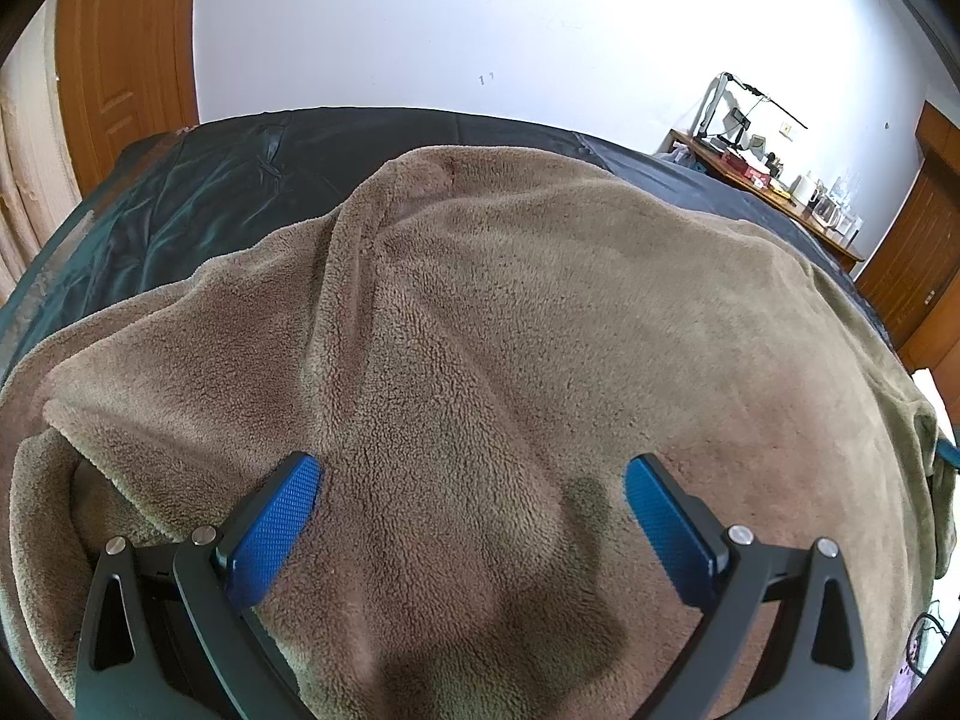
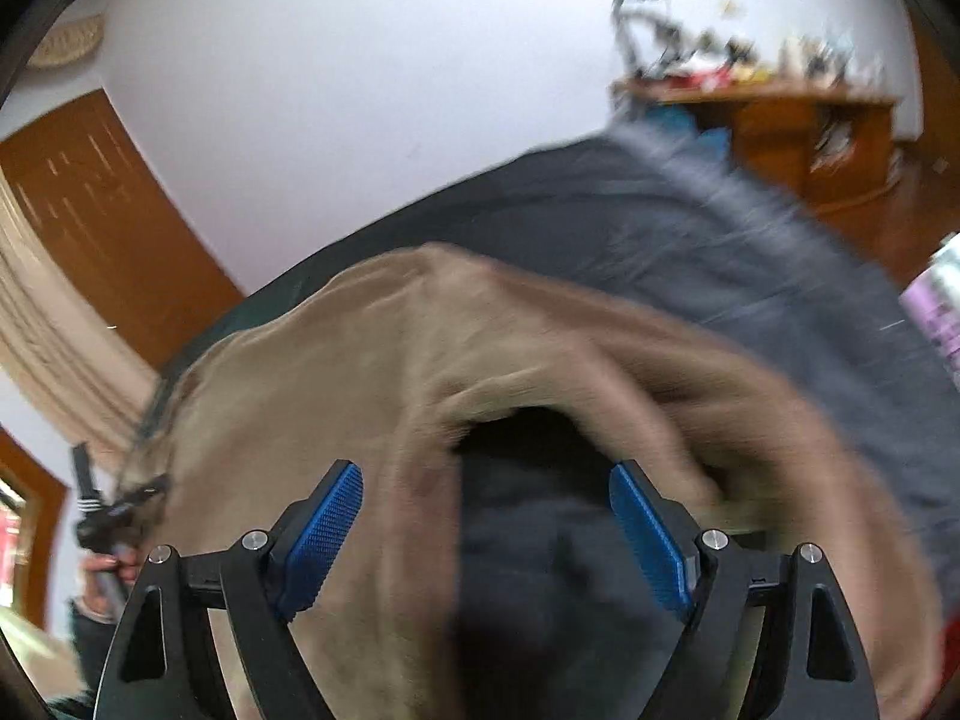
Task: Fold clothes
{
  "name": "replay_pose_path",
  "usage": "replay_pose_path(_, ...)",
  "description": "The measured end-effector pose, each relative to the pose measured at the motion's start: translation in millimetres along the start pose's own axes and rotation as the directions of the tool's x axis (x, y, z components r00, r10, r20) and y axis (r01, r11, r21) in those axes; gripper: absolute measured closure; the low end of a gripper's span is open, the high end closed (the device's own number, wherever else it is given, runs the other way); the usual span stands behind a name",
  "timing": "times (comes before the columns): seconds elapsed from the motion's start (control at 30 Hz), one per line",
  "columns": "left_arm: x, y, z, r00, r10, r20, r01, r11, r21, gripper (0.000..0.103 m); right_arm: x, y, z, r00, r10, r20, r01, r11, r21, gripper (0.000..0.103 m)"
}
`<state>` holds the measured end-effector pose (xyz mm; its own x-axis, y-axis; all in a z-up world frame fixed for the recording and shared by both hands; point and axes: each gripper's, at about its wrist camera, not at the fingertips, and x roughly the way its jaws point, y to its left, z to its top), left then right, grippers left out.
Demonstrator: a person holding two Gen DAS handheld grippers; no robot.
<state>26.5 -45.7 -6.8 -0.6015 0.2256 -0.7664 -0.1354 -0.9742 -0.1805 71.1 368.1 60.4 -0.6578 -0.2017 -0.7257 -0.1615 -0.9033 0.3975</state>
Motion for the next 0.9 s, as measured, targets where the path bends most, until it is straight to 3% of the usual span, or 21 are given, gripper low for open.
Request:
replay_pose_path(0.1, 0.2, 1.9, 0.6, 1.0, -0.007, 0.002, 0.007, 1.0, -0.005, 0.001, 34.3, 8.7, 6.4, 0.997, 0.032, -0.065, -0.03, 0.999, 0.023, 0.017)
replay_pose_path(0.17, -0.1, 2.5, 0.8, 1.0, -0.012, 0.004, 0.012, 1.0, -0.009, 0.001, 53.6, 12.0, 9.3, 0.995, 0.028, -0.094, -0.025, 0.999, 0.034, 0.023)
replay_pose_path(0.27, -0.6, 3.3, 1.1, 1.0, -0.019, 0.007, 0.019, 1.0, -0.014, 0.001, 74.7, 16.7, 15.6, 0.993, -0.001, -0.116, 0.004, 1.0, 0.03, 0.044)
replay_pose_path(0.33, -0.8, 3.7, 0.7, 1.0, -0.022, 0.008, 0.023, 1.0, -0.017, 0.001, 79.7, 17.2, 20.7, 0.99, -0.068, -0.121, 0.068, 0.998, -0.001, 0.07)
replay_pose_path(0.4, -0.7, 3.7, 0.6, 1.0, -0.023, 0.008, 0.023, 1.0, -0.018, 0.001, 80.3, 20.4, 24.7, 0.984, -0.145, -0.1, 0.139, 0.988, -0.069, 0.075)
replay_pose_path(0.5, 0.5, 1.9, 0.8, 1.0, -0.013, 0.005, 0.013, 1.0, -0.01, 0.001, 81.6, 28.3, 29.7, 0.955, -0.297, -0.027, 0.286, 0.938, -0.197, 0.077)
replay_pose_path(0.6, 0.9, 1.5, 0.9, 1.0, -0.009, 0.003, 0.009, 1.0, -0.007, 0.001, 88.9, 34.9, 36.3, 0.874, -0.479, 0.082, 0.479, 0.82, -0.314, 0.079)
replay_pose_path(0.63, 1.0, 1.5, 1.0, 1.0, -0.008, 0.002, 0.008, 1.0, -0.006, 0.001, 93.1, 33.4, 37.7, 0.865, -0.494, 0.089, 0.492, 0.801, -0.341, 0.079)
replay_pose_path(0.7, 1.4, 1.6, 1.4, 1.0, -0.008, 0.002, 0.008, 1.0, -0.005, 0.001, 99.6, 30.0, 38.3, 0.87, -0.488, 0.067, 0.48, 0.809, -0.339, 0.079)
replay_pose_path(0.83, 2.2, 1.2, 1.6, 1.0, -0.001, -0.001, 0.001, 1.0, 0.001, 0.001, 101.7, 38.6, 32.1, 0.853, -0.515, 0.091, 0.505, 0.765, -0.401, 0.079)
replay_pose_path(0.9, 2.7, 1.4, 2.1, 1.0, 0.0, -0.002, 0.0, 1.0, 0.003, 0.001, 100.9, 36.0, 32.3, 0.859, -0.508, 0.072, 0.49, 0.773, -0.403, 0.079)
